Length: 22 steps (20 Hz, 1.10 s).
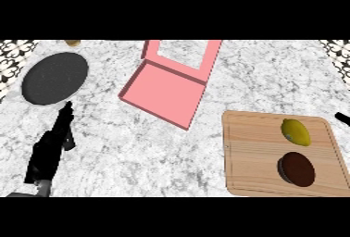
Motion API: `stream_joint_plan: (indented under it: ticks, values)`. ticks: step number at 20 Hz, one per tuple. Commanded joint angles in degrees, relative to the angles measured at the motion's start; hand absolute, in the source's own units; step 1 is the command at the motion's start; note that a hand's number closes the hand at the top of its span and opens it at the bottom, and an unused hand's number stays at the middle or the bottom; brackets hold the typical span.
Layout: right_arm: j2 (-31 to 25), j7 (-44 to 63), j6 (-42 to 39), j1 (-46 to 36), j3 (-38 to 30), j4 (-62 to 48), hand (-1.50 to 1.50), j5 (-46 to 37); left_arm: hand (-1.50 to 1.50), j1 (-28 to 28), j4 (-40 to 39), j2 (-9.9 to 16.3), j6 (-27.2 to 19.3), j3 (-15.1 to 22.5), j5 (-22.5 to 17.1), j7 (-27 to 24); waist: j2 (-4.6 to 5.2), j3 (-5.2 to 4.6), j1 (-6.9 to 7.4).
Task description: Pick the cupcake from the cutting board and place it in the cardboard box
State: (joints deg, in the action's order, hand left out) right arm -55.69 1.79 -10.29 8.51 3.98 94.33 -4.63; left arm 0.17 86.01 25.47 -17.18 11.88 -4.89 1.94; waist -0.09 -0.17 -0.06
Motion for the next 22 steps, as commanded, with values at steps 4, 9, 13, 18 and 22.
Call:
stream_joint_plan:
  ticks: [4, 9, 13, 18, 22]
  values:
    - [5.4, 15.0, -2.7, -1.0, 6.6, 7.9, -1.5, -6.3, 0.0, -0.6, 2.1, -1.0, 0.9, -0.8, 1.8, 2.6, 0.06, 0.16, 0.17]
    - [5.9, 17.7, -3.4, 6.4, 3.5, 14.0, -1.5, -8.8, 0.0, 1.4, 1.3, -1.0, 2.6, -3.6, 2.1, 0.8, -0.06, 0.15, -0.58]
    - [11.9, 21.6, -6.6, -0.8, 5.1, 9.1, -1.5, -13.6, 0.0, -1.3, 1.0, -4.7, 1.6, -2.9, 5.7, 3.4, 0.07, 0.17, -0.02]
    - [16.0, 23.5, -8.8, -0.8, 5.2, 8.7, -1.5, -17.4, 0.0, 0.2, -1.3, -4.4, 6.6, -6.5, 3.9, -0.3, 0.07, 0.15, -0.06]
    - [17.2, 18.0, -11.4, -0.5, 1.8, 5.7, -1.5, -19.7, 0.0, 0.6, 2.3, -6.1, 7.1, -6.4, 6.3, 3.5, 0.06, 0.17, 0.02]
